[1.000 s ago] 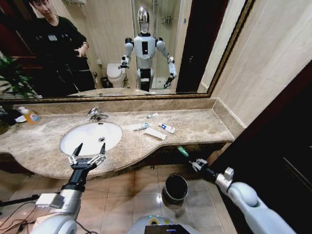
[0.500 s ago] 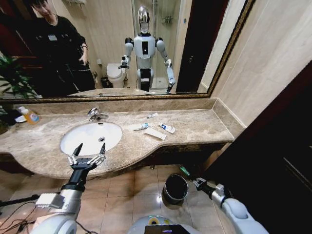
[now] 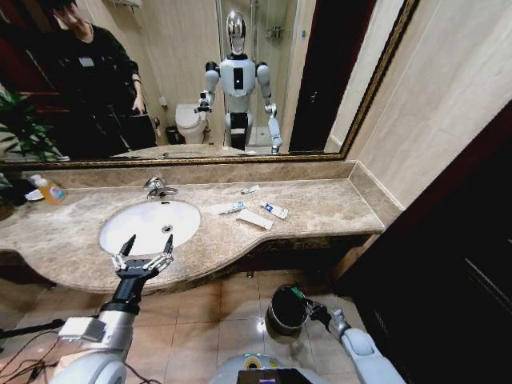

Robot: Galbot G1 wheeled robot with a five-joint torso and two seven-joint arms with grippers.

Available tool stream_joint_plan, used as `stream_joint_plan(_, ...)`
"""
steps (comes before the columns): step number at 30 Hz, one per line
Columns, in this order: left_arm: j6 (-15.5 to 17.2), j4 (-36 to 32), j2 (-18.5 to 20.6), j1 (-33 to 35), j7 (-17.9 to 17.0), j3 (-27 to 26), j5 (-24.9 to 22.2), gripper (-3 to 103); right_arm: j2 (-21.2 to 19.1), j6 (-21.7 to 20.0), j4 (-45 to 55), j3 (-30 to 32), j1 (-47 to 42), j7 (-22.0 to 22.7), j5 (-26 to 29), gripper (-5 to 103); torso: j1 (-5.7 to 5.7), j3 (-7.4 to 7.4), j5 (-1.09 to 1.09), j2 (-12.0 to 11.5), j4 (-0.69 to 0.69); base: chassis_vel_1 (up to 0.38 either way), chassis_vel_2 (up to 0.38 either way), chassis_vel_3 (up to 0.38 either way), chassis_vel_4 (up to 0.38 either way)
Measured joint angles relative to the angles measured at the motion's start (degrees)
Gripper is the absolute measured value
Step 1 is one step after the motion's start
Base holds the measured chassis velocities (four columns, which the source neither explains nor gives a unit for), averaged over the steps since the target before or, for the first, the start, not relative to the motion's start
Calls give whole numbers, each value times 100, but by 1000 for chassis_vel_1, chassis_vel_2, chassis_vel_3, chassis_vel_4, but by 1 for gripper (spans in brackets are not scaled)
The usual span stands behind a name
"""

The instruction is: Pick up the trash from the sink and place it in the trash bin.

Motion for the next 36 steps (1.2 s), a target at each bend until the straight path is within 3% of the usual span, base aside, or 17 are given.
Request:
stream_joint_plan(6,0,0,0,0,0,0,0,100,137,1,-107,16,31,183,-323,19,0,0,0,0,0,0,0,0,0)
stream_joint_plan(7,0,0,0,0,0,0,0,100,178,4,-119,26,34,223,-413,28,0,0,1,0,0,0,0,0,0)
stream_joint_plan(9,0,0,0,0,0,0,0,100,205,9,-120,31,35,241,-449,28,0,0,0,0,0,0,0,0,0)
stream_joint_plan(15,0,0,0,0,0,0,0,100,272,41,-26,30,-24,331,-552,55,0,0,1,0,0,0,0,0,0)
stream_joint_plan(18,0,0,0,0,0,0,0,100,262,43,11,30,-44,338,-554,61,0,0,1,0,0,0,0,0,0)
stream_joint_plan(19,0,0,0,0,0,0,0,100,245,43,45,29,-67,339,-552,72,0,0,1,0,0,0,0,0,0)
stream_joint_plan(21,0,0,0,0,0,0,0,100,233,43,68,29,-83,339,-550,72,0,0,1,0,0,0,0,0,0)
stream_joint_plan(23,0,0,0,0,0,0,0,100,212,40,120,29,-115,339,-541,83,0,0,1,0,0,0,0,0,0)
stream_joint_plan(24,0,0,0,0,0,0,0,100,206,27,159,29,-133,339,-527,83,0,0,1,0,0,0,0,0,0)
stream_joint_plan(25,0,0,0,0,0,0,0,100,202,8,202,28,-149,339,-497,93,0,0,1,0,0,0,0,0,0)
stream_joint_plan(29,0,0,0,0,0,0,0,100,202,-17,283,21,-169,339,-450,99,0,0,1,0,0,0,0,0,0)
stream_joint_plan(36,0,0,0,0,0,0,0,100,220,-55,373,6,-222,336,-422,100,0,0,1,0,0,0,0,0,0)
